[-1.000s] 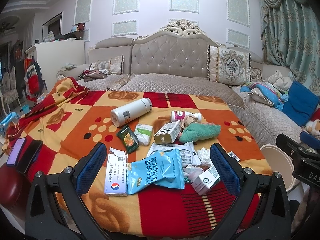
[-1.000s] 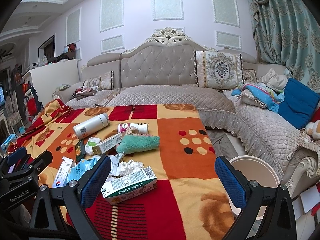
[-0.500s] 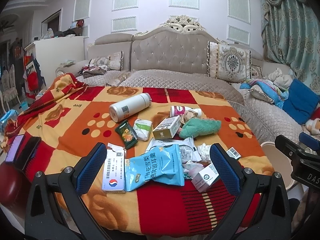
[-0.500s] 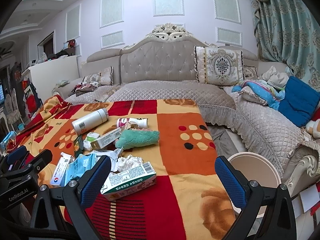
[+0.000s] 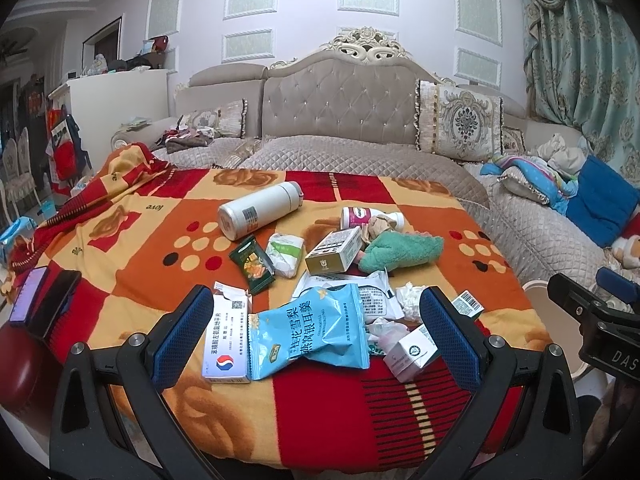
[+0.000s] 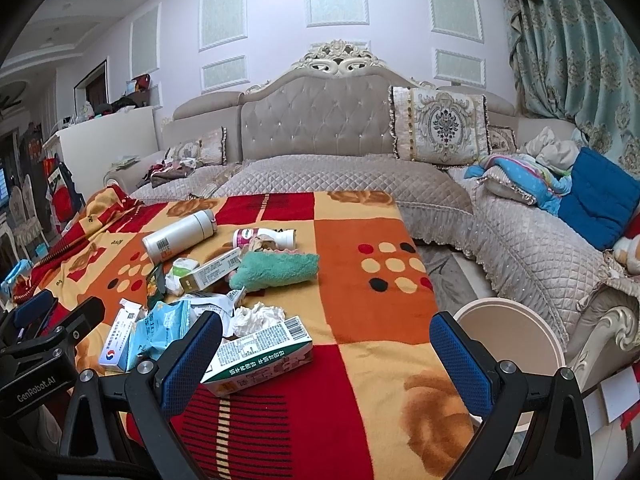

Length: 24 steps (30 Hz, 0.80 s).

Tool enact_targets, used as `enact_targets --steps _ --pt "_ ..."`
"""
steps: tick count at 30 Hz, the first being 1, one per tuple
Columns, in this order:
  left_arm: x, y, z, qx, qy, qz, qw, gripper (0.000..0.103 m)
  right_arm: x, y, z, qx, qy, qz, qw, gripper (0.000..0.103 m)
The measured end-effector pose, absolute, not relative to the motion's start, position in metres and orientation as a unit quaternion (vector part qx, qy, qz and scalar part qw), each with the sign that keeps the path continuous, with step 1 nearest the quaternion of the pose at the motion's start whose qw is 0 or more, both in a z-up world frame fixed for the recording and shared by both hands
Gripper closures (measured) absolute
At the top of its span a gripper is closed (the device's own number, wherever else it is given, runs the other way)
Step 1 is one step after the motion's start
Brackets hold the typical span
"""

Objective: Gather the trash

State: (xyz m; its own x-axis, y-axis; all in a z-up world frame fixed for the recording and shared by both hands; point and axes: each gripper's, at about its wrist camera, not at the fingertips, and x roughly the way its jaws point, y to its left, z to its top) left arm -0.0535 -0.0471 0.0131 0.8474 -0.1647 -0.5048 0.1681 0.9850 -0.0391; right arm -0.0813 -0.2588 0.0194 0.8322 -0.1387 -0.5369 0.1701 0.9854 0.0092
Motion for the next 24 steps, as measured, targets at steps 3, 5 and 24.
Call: enact_targets --steps 3,5,24 --pt "-0.051 -0.047 0.013 0.002 0.266 -0.086 0.96 0.001 -0.079 -0.259 0.016 0.039 0.278 -0.077 0.957 0.0" --pt "-0.05 -0.047 0.012 0.002 0.268 -0.085 0.96 0.001 -0.078 -0.259 0.015 0.039 0.281 -0.077 0.956 0.0" --pt "-0.034 -0.041 -0.004 0.004 0.294 -0.076 0.953 0.001 -0.065 -0.255 0.0 0.028 0.309 -0.07 0.948 0.0"
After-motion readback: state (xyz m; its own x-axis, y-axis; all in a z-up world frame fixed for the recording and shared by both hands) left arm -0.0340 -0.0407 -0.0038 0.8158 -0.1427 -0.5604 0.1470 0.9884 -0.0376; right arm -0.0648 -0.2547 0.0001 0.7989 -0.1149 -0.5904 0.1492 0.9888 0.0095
